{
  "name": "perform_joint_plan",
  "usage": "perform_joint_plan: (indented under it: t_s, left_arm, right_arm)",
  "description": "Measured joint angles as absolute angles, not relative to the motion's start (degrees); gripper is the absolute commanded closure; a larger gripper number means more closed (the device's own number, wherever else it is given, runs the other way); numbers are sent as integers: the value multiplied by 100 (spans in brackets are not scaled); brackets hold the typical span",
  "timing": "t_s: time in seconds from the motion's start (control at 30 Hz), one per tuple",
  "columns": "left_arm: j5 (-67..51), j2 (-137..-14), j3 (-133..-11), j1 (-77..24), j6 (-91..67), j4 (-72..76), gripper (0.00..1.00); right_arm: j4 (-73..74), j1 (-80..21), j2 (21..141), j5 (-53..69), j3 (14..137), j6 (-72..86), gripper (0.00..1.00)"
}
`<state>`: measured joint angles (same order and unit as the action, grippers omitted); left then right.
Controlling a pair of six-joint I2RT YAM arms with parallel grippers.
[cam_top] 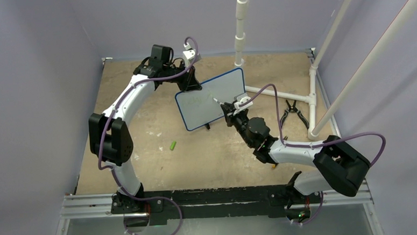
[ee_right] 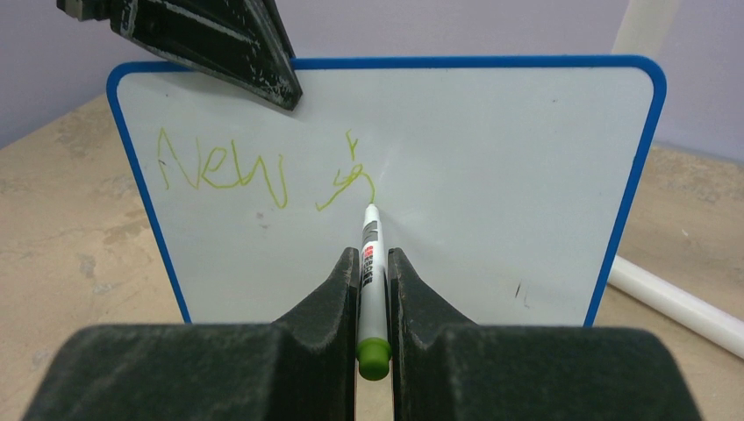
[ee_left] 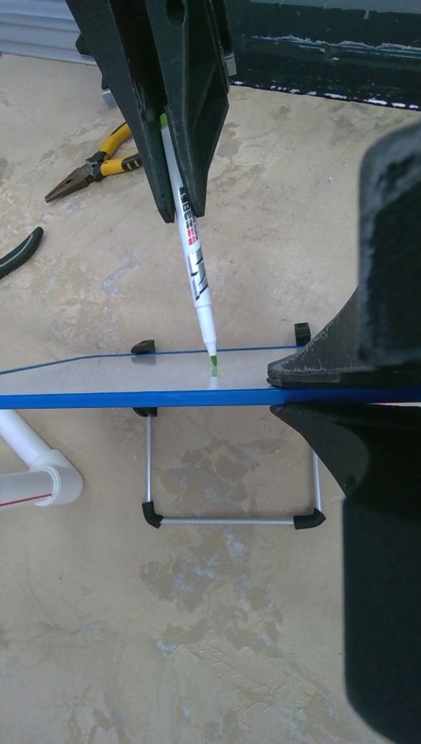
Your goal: Write a sentence on the whiteboard
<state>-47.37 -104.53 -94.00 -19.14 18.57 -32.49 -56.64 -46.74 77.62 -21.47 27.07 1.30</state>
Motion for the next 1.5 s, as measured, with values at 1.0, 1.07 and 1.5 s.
perform_joint_plan:
  t_s: [1.0, 1.07, 1.5]
  left_arm:
    - [-4823, -10442, -9384, -1918, 1848, -3247, 100]
    - [-4823, -10442, -9384, -1918, 1848, -3247, 100]
    - [-4825, -10442, -9384, -1918, 1850, -3245, 100]
  right_arm:
    - [-5793, -4657, 7212, -2261, 2506, 261, 100]
    - [-5793, -4657, 7297, -2296, 2506, 259, 100]
    - [-6095, -4654, 7518, -2349, 2569, 255, 100]
